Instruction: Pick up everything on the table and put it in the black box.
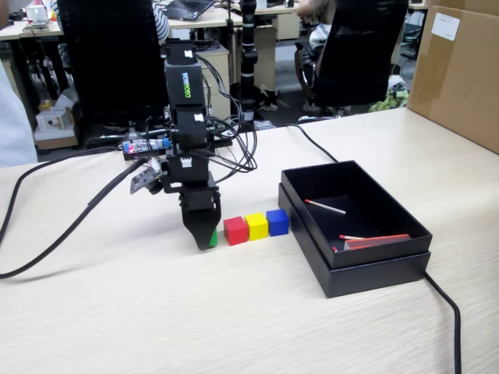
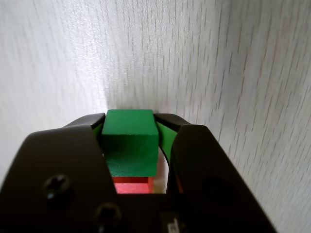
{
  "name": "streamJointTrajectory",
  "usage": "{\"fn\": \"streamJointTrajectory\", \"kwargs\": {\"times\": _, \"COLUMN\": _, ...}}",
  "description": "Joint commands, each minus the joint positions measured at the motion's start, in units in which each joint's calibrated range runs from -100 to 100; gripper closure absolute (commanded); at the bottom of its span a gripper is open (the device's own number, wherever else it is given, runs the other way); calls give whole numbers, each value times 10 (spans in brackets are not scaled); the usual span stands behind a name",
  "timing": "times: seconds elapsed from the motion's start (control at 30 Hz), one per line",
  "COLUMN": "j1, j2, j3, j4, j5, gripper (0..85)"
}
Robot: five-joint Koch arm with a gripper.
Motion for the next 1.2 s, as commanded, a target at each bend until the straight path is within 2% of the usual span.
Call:
{"fn": "streamJointTrajectory", "kwargs": {"times": 0.0, "j1": -2, "j2": -108, "j3": 55, "j4": -15, "j5": -11, "gripper": 765}}
{"fn": "streamJointTrajectory", "kwargs": {"times": 0.1, "j1": 24, "j2": -204, "j3": 75, "j4": -41, "j5": -11, "gripper": 763}}
{"fn": "streamJointTrajectory", "kwargs": {"times": 0.3, "j1": 95, "j2": -236, "j3": 161, "j4": -51, "j5": -2, "gripper": 762}}
{"fn": "streamJointTrajectory", "kwargs": {"times": 0.4, "j1": 139, "j2": -185, "j3": 246, "j4": -51, "j5": -1, "gripper": 759}}
{"fn": "streamJointTrajectory", "kwargs": {"times": 0.6, "j1": 189, "j2": -38, "j3": 358, "j4": -77, "j5": 11, "gripper": 758}}
{"fn": "streamJointTrajectory", "kwargs": {"times": 0.97, "j1": 206, "j2": 219, "j3": 479, "j4": -85, "j5": 26, "gripper": 755}}
{"fn": "streamJointTrajectory", "kwargs": {"times": 1.17, "j1": 202, "j2": 286, "j3": 515, "j4": -85, "j5": 29, "gripper": 753}}
